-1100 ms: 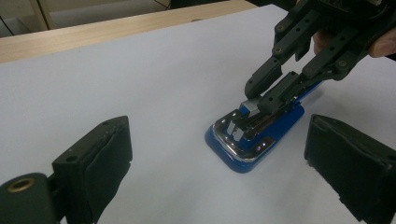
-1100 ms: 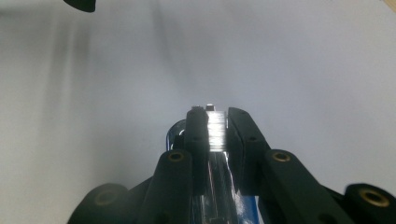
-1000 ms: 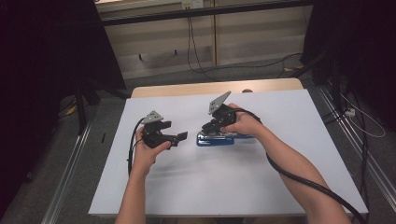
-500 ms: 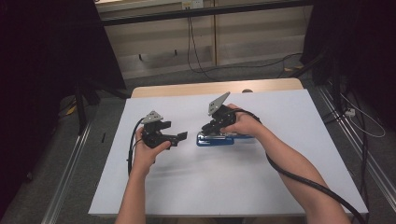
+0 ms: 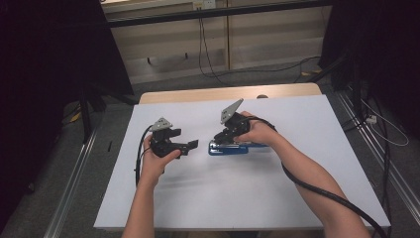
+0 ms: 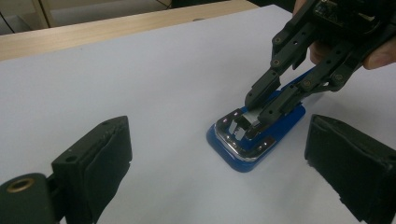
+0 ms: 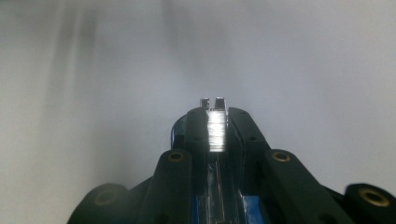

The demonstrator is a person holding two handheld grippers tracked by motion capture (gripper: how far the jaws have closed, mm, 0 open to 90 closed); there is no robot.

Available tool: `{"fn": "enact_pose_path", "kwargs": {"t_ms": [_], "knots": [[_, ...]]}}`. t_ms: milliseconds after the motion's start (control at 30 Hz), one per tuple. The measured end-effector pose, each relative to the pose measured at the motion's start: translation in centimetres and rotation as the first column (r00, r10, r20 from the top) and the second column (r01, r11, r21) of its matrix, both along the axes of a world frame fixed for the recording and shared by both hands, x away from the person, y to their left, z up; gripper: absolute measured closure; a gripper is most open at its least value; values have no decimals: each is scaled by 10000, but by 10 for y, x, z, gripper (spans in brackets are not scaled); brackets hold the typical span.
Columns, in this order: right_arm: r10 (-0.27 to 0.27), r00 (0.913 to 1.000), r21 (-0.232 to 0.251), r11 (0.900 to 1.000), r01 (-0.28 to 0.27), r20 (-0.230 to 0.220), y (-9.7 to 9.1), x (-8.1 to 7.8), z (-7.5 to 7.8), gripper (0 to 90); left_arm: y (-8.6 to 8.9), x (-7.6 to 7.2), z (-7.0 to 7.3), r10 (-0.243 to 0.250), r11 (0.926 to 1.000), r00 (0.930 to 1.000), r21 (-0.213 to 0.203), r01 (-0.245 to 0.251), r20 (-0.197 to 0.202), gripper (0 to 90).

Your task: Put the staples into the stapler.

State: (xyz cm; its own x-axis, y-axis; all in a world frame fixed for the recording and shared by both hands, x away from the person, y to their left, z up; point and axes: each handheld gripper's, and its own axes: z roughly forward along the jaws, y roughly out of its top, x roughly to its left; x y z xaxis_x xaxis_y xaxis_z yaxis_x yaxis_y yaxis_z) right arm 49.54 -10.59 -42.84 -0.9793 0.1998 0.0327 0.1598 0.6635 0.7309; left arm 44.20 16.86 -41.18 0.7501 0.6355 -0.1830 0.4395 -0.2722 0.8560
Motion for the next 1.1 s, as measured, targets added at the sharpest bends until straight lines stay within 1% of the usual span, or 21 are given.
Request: {"fn": "enact_pose_path", "kwargs": {"t_ms": [500,600,1033,1100], "knots": [[21,9999,4,10000,-20,-124,2,2,-2,792,-1,0,-1,-2,10000,10000,7,2,-6,76],[61,9999,2,10000,-61,-84,4,2,-2,792,-1,0,-1,2,10000,10000,19,-2,18,76],[21,9999,49,10000,-21,-112,6,2,-2,790,-1,0,-1,37,10000,10000,0,-37,-20,76],[-35,9998,56,10000,36,-180,6,2,-2,787,-1,0,-1,5,10000,10000,46,-4,-36,76]]}}
